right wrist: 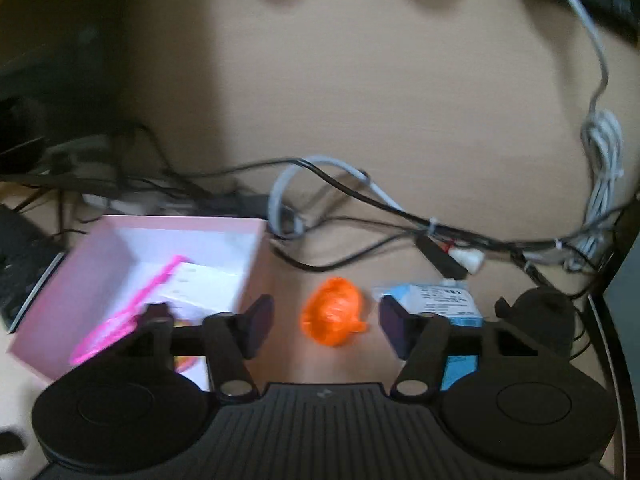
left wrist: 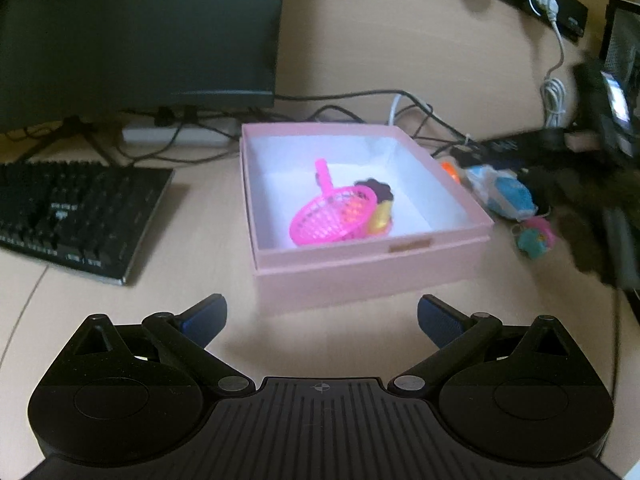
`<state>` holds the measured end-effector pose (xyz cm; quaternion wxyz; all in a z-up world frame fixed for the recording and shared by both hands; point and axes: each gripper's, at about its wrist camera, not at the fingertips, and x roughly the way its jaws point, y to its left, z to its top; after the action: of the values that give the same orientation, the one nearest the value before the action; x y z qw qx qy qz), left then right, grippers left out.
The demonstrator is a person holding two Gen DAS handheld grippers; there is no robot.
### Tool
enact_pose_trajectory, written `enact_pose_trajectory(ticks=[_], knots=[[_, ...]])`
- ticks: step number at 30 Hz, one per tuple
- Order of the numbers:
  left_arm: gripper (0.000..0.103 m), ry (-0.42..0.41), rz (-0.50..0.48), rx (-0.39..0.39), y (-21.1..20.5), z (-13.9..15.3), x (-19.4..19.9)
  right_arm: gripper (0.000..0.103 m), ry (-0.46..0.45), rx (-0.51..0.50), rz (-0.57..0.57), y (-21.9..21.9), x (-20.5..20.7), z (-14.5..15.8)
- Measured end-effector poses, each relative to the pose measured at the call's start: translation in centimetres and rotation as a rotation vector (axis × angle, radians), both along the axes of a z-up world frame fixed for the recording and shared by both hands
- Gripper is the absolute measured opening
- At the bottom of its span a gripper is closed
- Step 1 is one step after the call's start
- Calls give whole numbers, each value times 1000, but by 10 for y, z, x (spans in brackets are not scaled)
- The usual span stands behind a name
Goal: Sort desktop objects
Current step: 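Grasp the orange toy with the right gripper, then move the orange toy and release it on the desk beside the box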
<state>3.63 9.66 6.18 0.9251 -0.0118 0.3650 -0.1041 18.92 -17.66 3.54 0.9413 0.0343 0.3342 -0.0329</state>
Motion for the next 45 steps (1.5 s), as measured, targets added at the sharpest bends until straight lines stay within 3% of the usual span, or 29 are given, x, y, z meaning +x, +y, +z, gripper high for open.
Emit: enact_pose_trajectory(ticks=[2,6,8,10,17,22,26,29,31,34,36,41,45], knots=[[103,16,8,-4,-5,-1,-7,58,23,39,16,-9,23,-9],[103,34,19,-12,-17,-7,-29,62,54,16,5,-12,58,-33],[103,43,25,-21,-23,-10,-39,62,56,66,8,-17,68,-42],[103,64,30,-30,-31,-16,-44,41,82,76,15,-21,66,-45],[103,90,-59,2,-83,-27,-44,39,53,129,104,-28,-14,-32],[103,104,-125,30,-111,-38,-38,40,111,264,194,-27,-75,-33],[103,109,-135,41,-117,-42,-34,43,28,223,154,-36,-86,-10],[103,114,-132,35,-114,-42,-31,53,-66,117,-6,-57,-64,12],[103,113,-132,24,-108,-42,-30,68,-75,84,-94,-74,-35,16],[103,110,-123,-1,-97,-41,-25,67,-18,114,-220,-99,18,9],[103,101,-109,-19,-87,-38,-22,59,29,112,-285,-110,51,-2],[103,100,-51,-66,-60,-35,-14,59,152,91,-303,-119,101,-32],[103,106,-43,-66,-51,-36,-11,59,170,135,-358,-127,120,-45]])
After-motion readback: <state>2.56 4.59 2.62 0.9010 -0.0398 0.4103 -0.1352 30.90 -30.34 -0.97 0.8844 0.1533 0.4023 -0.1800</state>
